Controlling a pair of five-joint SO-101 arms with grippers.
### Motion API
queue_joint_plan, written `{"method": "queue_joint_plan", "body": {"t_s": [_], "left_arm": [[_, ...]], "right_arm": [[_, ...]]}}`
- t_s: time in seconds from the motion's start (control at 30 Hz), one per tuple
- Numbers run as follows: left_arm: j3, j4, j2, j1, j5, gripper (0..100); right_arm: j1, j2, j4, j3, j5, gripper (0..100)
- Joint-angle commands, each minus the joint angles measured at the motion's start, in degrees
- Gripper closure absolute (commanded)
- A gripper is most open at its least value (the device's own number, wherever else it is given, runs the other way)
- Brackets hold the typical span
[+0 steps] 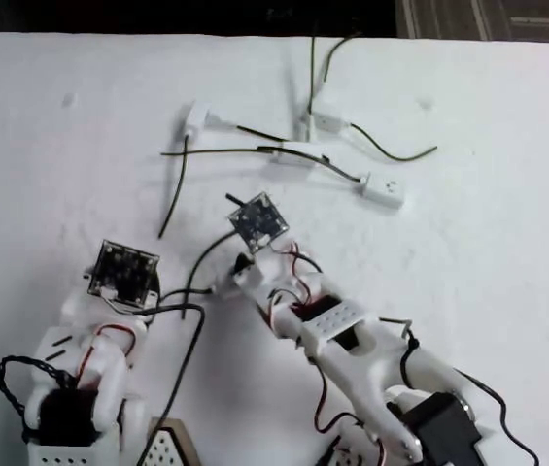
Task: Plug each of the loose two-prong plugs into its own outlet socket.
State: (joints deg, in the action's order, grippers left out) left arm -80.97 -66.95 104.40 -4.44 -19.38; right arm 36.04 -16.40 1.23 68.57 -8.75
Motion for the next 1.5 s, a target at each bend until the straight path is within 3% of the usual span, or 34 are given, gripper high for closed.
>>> {"method": "queue_joint_plan", "body": {"t_s": [0.0, 0.33, 0.53, 0.73, 0.93, 1.27, 1.47], "left_arm": [[0.26, 1.05, 0.04, -0.48, 0.18, 87], [0.18, 1.14, 0.04, -0.48, 0.18, 87], [-0.88, 1.23, 0.04, -0.22, 0.00, 87], [-0.97, 1.23, 0.04, -0.22, -0.09, 87], [-0.97, 1.23, 0.04, -0.22, -0.09, 87], [-1.05, 1.23, 0.04, -0.22, -0.09, 87], [-1.05, 1.23, 0.04, -0.22, -0.09, 87]], "right_arm": [[1.80, -0.04, 4.26, -1.49, -3.16, 98.2], [1.63, -0.92, 7.08, -2.55, -7.82, 97.8], [0.48, -8.66, 14.37, -4.92, -5.36, 86.5], [1.63, -15.60, 23.34, -6.68, -1.85, 86.6], [1.98, -12.44, 22.99, -6.77, -2.11, 98.1], [1.98, 0.22, 17.71, -6.95, -5.19, 98.1], [1.63, -2.07, 18.15, -6.95, -5.45, 98.1]]}}
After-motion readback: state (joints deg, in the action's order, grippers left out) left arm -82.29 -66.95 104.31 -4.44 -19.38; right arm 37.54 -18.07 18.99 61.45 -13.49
